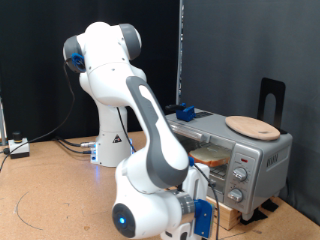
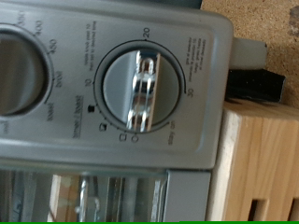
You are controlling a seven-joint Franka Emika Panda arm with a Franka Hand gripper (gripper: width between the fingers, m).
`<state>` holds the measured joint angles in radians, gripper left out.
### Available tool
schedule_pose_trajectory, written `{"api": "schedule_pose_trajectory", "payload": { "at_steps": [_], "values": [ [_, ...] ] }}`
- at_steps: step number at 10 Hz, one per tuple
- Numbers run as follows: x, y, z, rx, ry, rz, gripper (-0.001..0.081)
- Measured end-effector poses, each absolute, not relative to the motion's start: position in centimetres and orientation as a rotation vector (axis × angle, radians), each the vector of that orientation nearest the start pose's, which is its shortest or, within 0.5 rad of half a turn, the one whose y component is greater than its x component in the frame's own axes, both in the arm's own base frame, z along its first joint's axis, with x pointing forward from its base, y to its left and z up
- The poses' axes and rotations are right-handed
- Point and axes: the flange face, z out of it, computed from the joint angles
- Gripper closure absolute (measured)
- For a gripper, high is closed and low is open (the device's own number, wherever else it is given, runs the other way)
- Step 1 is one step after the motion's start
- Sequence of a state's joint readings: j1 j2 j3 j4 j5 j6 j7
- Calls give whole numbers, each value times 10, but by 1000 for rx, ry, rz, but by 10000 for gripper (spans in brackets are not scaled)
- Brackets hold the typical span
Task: Make a piece of toast with the oven
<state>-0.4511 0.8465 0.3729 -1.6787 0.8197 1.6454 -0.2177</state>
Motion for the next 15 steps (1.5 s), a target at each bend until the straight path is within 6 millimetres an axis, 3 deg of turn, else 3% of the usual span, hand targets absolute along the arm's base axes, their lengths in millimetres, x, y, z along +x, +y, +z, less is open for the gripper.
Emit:
{"api": "schedule_pose_trajectory", "payload": {
  "at_steps": [4,9,10,11,13,14,15],
  "values": [
    [604,44,143,-1855,295,696,-3],
    [605,62,140,-1842,291,694,-3],
    [606,63,141,-1840,290,693,91],
    [606,64,141,-1838,290,693,91],
    [606,66,142,-1833,289,692,407],
    [606,69,142,-1827,289,695,407],
    [605,72,143,-1818,288,700,603]
  ]
}}
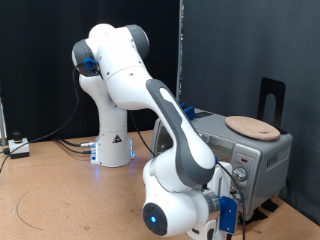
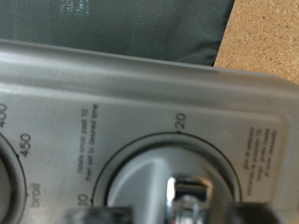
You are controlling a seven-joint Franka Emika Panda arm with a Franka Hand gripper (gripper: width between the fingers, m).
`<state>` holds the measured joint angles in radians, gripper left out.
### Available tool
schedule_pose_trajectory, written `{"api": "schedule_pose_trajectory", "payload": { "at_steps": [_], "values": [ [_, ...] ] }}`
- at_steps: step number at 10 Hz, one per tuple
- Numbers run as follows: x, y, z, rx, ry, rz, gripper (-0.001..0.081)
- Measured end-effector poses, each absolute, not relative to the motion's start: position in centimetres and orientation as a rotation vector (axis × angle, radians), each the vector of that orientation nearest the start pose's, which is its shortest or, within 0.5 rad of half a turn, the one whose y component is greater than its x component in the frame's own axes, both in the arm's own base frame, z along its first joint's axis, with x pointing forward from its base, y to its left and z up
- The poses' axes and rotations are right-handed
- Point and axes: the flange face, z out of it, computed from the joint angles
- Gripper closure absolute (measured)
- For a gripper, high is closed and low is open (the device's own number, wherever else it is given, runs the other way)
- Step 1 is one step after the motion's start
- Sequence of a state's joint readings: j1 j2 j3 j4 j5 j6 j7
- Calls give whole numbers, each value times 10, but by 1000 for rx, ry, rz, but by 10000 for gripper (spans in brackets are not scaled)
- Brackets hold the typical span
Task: Make a piece of toast with the oven
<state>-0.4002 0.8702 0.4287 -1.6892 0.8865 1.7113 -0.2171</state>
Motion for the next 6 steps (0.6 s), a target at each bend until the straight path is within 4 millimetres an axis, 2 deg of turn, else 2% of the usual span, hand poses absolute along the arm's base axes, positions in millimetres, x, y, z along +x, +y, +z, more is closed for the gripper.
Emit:
{"api": "schedule_pose_trajectory", "payload": {
  "at_steps": [1,2,4,6],
  "values": [
    [604,74,142,-1813,290,705,603],
    [604,74,141,-1808,293,707,712],
    [603,74,141,-1803,291,705,712],
    [602,73,140,-1791,190,615,712]
  ]
}}
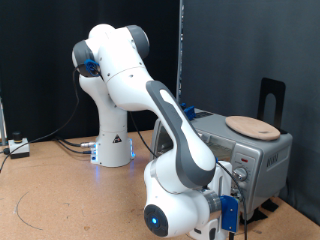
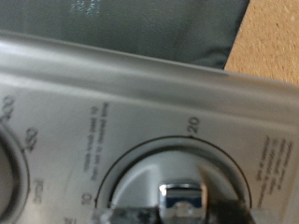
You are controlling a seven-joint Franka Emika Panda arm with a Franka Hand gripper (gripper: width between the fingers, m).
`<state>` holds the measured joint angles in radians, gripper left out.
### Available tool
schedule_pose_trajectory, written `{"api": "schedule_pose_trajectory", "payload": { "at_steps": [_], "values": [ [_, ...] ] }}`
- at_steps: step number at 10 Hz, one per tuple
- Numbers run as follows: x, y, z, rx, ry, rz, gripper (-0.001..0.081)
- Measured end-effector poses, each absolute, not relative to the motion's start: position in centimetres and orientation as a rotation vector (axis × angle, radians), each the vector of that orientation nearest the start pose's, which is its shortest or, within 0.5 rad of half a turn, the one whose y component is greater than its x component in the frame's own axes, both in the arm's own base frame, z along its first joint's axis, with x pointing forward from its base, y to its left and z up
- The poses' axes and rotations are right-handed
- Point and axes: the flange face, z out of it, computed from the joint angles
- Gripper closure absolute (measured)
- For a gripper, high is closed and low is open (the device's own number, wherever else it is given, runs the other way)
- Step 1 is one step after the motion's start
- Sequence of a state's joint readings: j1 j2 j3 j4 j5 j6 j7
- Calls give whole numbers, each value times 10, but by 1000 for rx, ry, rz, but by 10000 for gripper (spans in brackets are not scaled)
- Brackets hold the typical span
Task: Make a piece of toast with the oven
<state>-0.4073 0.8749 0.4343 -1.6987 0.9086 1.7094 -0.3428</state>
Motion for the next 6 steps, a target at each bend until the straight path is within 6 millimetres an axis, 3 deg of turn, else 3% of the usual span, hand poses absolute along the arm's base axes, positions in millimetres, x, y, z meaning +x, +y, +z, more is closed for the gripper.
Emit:
{"api": "schedule_pose_trajectory", "payload": {
  "at_steps": [3,6],
  "values": [
    [600,71,139,-1761,-14,427,712],
    [599,71,139,-1753,-62,382,712]
  ]
}}
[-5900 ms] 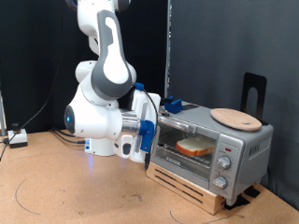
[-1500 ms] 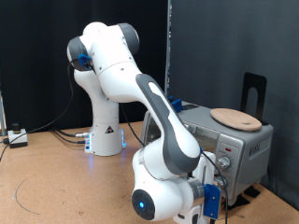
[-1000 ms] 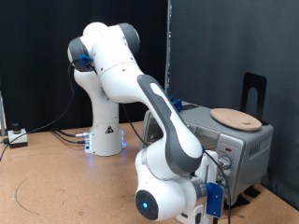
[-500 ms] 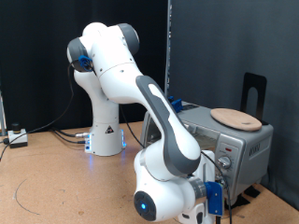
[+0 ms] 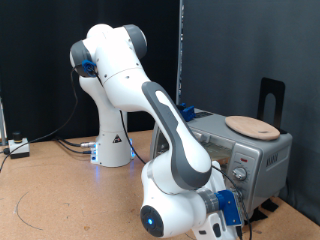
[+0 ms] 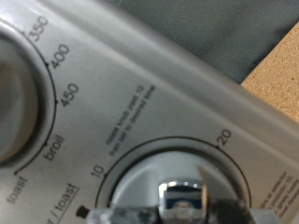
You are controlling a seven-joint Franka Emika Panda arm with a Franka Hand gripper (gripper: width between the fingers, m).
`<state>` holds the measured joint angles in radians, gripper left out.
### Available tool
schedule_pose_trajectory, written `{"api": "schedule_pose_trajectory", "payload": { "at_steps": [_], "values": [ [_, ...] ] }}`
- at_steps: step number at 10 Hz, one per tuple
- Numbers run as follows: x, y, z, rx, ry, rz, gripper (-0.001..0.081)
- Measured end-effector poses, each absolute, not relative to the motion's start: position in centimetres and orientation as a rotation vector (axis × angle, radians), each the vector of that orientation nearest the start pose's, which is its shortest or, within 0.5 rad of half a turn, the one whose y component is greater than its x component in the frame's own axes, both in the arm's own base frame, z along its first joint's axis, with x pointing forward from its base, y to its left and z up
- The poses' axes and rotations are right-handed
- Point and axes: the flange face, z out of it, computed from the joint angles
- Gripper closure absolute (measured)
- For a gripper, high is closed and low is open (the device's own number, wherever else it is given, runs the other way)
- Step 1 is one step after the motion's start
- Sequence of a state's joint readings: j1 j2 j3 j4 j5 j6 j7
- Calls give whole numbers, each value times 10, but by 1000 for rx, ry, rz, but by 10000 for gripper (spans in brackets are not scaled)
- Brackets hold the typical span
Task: Make a piece of toast with the oven
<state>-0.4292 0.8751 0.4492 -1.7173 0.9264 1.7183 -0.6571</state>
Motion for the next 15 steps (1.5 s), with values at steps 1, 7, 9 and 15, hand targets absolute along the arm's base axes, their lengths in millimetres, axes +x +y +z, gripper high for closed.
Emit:
{"api": "schedule_pose_trajectory", "payload": {
  "at_steps": [1,7,9,15],
  "values": [
    [599,70,139,-1753,-59,383,712],
    [604,53,152,-1734,-47,371,484],
    [604,43,158,-1720,-28,387,279],
    [608,-33,194,-1815,112,405,-2]
  ]
}}
